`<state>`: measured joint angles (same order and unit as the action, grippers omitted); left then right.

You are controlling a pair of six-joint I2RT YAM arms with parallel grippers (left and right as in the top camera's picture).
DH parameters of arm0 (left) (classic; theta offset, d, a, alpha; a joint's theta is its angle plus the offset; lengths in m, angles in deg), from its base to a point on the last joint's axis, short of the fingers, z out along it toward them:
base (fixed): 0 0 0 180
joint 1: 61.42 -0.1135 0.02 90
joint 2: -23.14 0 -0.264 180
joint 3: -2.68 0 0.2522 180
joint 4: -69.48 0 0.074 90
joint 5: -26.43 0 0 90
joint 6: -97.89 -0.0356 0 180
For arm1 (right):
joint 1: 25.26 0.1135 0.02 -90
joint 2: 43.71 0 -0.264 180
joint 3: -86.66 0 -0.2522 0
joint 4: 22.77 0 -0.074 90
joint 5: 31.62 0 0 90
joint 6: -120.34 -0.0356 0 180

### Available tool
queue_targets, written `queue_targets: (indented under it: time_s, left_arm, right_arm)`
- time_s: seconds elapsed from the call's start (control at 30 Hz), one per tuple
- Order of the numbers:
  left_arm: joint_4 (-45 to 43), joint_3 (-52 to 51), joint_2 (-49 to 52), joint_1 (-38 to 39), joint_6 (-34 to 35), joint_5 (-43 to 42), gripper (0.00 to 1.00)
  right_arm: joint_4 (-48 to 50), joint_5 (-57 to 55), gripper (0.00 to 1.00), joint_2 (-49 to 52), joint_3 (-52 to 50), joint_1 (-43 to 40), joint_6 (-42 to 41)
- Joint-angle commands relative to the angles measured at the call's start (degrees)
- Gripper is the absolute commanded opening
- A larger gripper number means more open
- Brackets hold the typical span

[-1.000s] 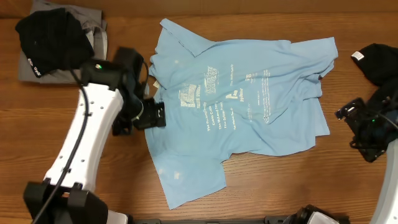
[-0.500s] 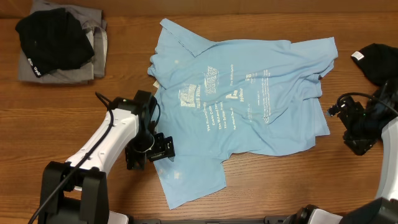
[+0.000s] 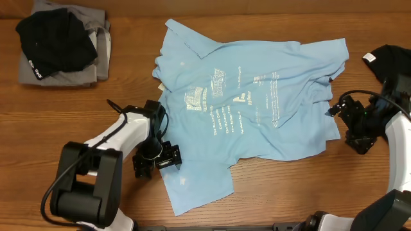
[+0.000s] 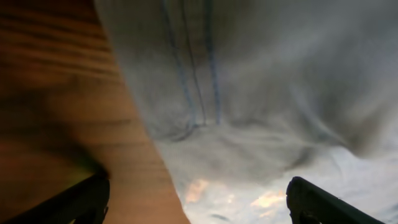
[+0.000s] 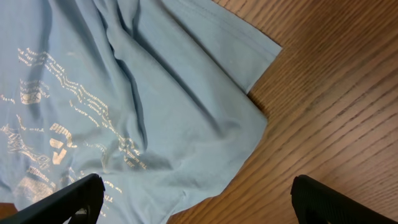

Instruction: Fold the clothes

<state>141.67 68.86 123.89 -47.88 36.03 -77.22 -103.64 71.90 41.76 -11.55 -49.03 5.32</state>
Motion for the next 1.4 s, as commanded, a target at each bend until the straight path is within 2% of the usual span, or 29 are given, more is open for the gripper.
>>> queue_targets:
  time_s: [0.0,0.03,0.07,0.13,0.2,0.23,0.33,0.5,0.73,1.0,1.17,1.37]
  left_arm:
    - [-0.85,-0.61,2.29,0.35,0.83,0.96,0.9]
    - [-1.05,-0.61,2.86,0.35,0.83,1.11,0.87]
    - [-1.51,-0.61,3.82,0.35,0.81,1.42,0.77]
    - [-1.79,-0.61,4.57,0.35,0.74,1.81,0.65]
    - [-2.08,-0.61,5.03,0.35,0.59,1.84,0.45]
    - [-2.23,-0.61,5.2,0.35,0.59,1.81,0.31]
    - [-2.73,-0.61,5.22,0.28,0.61,1.88,0.04]
    - [-2.8,-0.55,5.22,-0.81,0.63,2.05,0.04]
    - [-1.99,-0.5,5.2,-5.99,0.63,2.19,0.04]
    - [2.51,3.1,5.05,-11.54,0.57,6.99,0.04]
    - [5.86,6.97,2.64,-12.09,0.63,9.6,0.04]
    - [5.77,8.83,-1.55,-12.13,0.61,10.86,0.04]
  right_arm:
    - [-0.02,-1.73,1.0,-0.09,-0.28,1.33,0.42]
    - [0.02,-2.49,1.0,-0.09,-0.52,1.6,0.42]
    - [0.35,-3.15,1.0,-0.09,-1.38,1.7,0.39]
    - [1.2,-3.15,1.0,-0.09,-2.84,1.7,0.39]
    - [3.08,-3.13,1.0,-0.09,-5.29,1.68,0.37]
    - [4.28,-3.08,1.0,-0.09,-6.67,1.68,0.37]
    - [8.44,-2.89,1.0,-0.09,-10.93,1.7,0.37]
    - [16.57,-0.76,1.0,0.13,-17.4,1.68,0.37]
    - [21.49,0.74,0.98,0.81,-20.06,1.7,-3.34]
    - [21.97,0.66,0.96,0.81,-20.2,1.68,-3.74]
    - [22.32,0.48,0.94,0.81,-20.2,1.7,-3.85]
    - [22.27,-3.13,0.88,1.07,-20.2,1.7,-6.56]
